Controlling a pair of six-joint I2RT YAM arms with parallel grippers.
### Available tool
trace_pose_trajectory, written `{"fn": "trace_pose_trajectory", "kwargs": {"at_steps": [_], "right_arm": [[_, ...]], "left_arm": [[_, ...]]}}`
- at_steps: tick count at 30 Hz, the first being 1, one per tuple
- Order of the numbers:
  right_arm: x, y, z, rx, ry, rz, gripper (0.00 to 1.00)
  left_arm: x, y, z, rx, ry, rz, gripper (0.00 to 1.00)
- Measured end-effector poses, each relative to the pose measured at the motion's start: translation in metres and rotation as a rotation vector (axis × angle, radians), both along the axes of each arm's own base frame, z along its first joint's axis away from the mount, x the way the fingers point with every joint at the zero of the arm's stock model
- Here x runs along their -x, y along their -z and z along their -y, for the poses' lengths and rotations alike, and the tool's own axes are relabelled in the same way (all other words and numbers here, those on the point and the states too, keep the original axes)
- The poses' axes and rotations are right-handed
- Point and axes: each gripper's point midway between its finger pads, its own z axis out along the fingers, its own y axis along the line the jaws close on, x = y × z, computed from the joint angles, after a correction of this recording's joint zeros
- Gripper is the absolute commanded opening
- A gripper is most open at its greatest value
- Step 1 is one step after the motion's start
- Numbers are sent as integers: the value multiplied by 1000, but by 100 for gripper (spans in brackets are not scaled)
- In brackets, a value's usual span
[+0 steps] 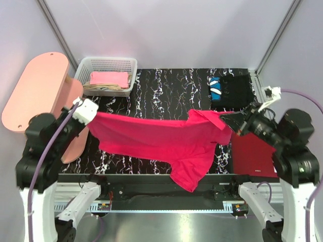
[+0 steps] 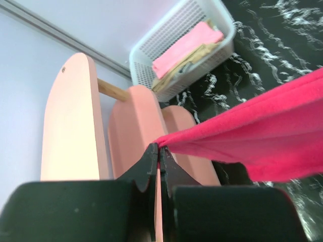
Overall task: Fold and stack the t-shirts
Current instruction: Flatten out the tshirt
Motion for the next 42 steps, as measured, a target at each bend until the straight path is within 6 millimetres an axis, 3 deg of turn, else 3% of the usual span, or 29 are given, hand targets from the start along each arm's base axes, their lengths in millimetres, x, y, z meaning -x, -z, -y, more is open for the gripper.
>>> {"fn": "trace_pose_trajectory", "kwargs": {"at_steps": [4, 6, 9, 12, 15, 21, 28, 32, 35, 42], "right_arm": [[37, -27, 4, -10, -7, 52, 0], [51, -38, 4, -18, -15, 82, 0], [58, -44, 5, -23, -16, 97, 0], [51, -36, 5, -18, -12, 69, 0], [33, -13, 6, -2, 15, 2, 0], [-50, 50, 8, 51, 99, -202, 0], [-151, 130, 5, 123, 152, -392, 0], [-186, 161, 1, 145, 149, -457, 0], [-206, 169, -2, 147, 145, -463, 0], [-217, 170, -3, 153, 136, -432, 0]], "left_arm": [[36, -6, 3, 39, 37, -11, 0], [43, -6, 6, 55, 50, -27, 0], [47, 1, 10, 73, 70, -64, 0], [39, 14, 15, 84, 80, -96, 0], [15, 50, 18, 68, 71, -178, 0], [-58, 159, 13, -49, -2, -454, 0], [-138, 230, 5, -178, -67, -592, 0], [-179, 251, 2, -230, -96, -622, 0], [-202, 254, 1, -248, -116, -606, 0], [-218, 247, -2, -260, -132, -551, 0]]}}
